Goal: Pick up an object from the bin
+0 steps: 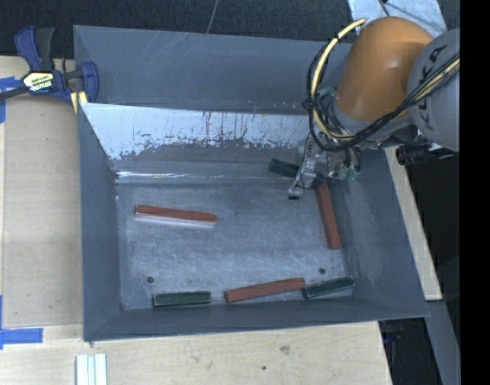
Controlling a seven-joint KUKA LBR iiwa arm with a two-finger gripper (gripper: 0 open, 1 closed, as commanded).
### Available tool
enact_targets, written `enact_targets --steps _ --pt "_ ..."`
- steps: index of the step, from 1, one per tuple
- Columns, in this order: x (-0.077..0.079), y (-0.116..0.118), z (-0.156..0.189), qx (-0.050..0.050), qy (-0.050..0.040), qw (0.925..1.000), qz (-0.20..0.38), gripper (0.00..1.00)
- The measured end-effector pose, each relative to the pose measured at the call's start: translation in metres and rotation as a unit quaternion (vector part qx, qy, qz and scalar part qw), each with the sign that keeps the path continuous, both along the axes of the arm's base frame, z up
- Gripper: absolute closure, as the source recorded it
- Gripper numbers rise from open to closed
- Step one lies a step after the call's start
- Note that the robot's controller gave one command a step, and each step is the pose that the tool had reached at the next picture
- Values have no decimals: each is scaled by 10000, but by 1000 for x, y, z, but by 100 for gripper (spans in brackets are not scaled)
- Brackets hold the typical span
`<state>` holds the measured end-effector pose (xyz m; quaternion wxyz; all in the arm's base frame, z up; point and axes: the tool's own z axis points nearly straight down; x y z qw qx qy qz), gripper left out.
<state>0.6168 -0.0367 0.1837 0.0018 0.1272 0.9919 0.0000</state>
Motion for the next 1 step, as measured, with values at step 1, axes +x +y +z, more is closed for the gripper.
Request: enact_targets --steps 1 --pt "-8 -3 89 -5 0 9981 623 100"
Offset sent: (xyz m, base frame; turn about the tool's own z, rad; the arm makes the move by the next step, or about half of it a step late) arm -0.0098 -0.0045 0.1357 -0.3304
